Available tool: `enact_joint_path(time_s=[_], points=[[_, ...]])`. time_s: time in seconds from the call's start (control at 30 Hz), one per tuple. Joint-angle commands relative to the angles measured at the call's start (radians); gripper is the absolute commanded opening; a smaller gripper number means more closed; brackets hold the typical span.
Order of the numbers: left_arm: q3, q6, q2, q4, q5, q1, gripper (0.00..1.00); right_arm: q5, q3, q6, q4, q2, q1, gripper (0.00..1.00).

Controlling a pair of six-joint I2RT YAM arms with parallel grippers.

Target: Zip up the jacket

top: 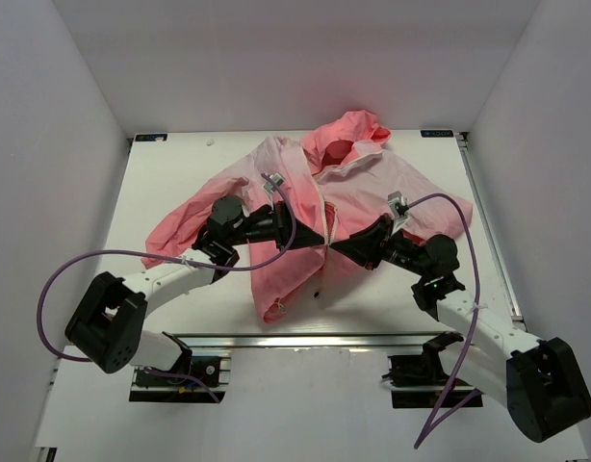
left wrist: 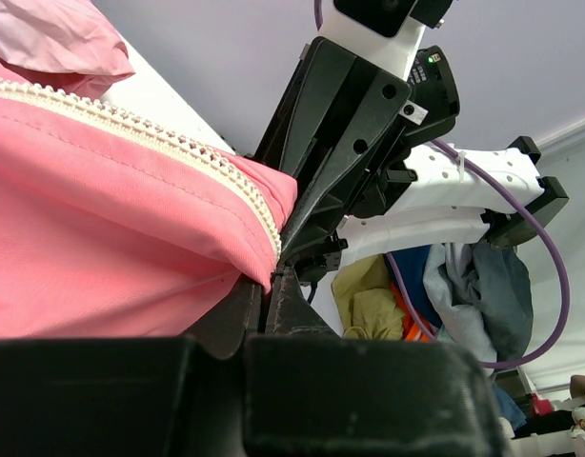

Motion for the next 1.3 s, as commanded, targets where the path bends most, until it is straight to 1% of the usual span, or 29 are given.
enact_joint_path(time_s=[0.0,0.27,0.63,0.77,0.9,1.0,1.27], points=[[0.017,0.0,-0.013,0.029,0.029,0.003,0.0,-0.008,0.035,0.003,0.1,-0.015,-0.004,0.0],[0.023,-0.003,-0.007,0.032,0.037,0.002,0.0,-0.002,0.039,-0.001,0.092,-0.03,-0.004,0.0],[0.018,-0.021,0.003,0.065,0.051,0.002,0.0,-0.02,0.041,0.023,0.127,-0.02,-0.005,0.0],[0.015,-0.004,-0.017,0.046,0.036,0.002,0.0,-0.014,0.041,-0.001,0.085,-0.027,-0.005,0.0],[0.041,0.026,-0.03,-0.016,0.03,0.002,0.0,-0.014,0.05,-0.041,0.011,-0.035,-0.004,0.0],[0.057,0.048,-0.036,-0.042,0.02,0.002,0.0,-0.025,0.052,-0.055,0.003,-0.039,-0.004,0.0],[0.063,0.045,-0.031,-0.034,0.023,0.002,0.0,-0.06,0.062,-0.067,-0.006,-0.032,-0.005,0.0]])
